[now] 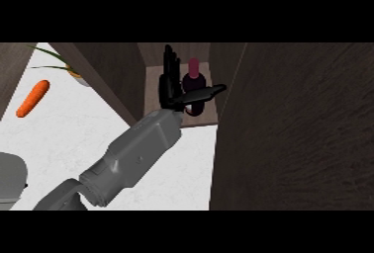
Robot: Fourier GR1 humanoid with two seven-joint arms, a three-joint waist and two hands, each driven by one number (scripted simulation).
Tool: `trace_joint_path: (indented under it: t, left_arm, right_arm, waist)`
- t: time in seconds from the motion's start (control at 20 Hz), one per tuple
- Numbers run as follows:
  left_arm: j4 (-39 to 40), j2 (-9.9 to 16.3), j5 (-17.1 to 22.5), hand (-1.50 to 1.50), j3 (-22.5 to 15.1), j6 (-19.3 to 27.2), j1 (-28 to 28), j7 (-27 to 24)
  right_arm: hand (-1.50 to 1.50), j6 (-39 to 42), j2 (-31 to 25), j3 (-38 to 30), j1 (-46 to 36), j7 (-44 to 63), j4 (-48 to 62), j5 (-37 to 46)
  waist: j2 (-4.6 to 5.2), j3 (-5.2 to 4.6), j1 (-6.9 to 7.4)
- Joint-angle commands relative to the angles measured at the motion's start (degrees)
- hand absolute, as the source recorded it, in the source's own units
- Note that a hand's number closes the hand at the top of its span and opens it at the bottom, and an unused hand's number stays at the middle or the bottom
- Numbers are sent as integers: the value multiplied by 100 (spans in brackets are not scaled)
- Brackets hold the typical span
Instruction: Pick up the wine, place it into the cabinet and close the cabinet
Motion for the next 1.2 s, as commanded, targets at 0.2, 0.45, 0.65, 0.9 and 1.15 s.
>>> trace_joint_path:
  t: [0.2,0.45,0.65,0.9,1.15]
  left_arm:
    - [-606,-2,212,-150,-403,-211,532,-330]
    - [-1076,-2,119,-150,-523,260,341,-131]
    - [-1110,-2,-155,-150,-583,94,703,-338]
    - [-1439,-2,-252,-150,-701,282,1042,-664]
    - [-1715,-2,-658,-150,-593,216,1449,-768]
  right_arm:
    - [-150,-12,12,37,217,28,-95,6]
    - [-150,-405,-104,-282,-250,771,-403,-80]
    - [-150,-93,53,200,708,83,-526,245]
    - [-150,-348,95,322,178,446,-397,491]
    - [-150,-255,-53,-225,49,390,-306,-28]
  waist:
    - [-51,1,146]
    - [-115,1,364]
    - [-129,4,424]
    - [-124,1,447]
    - [-125,2,481]
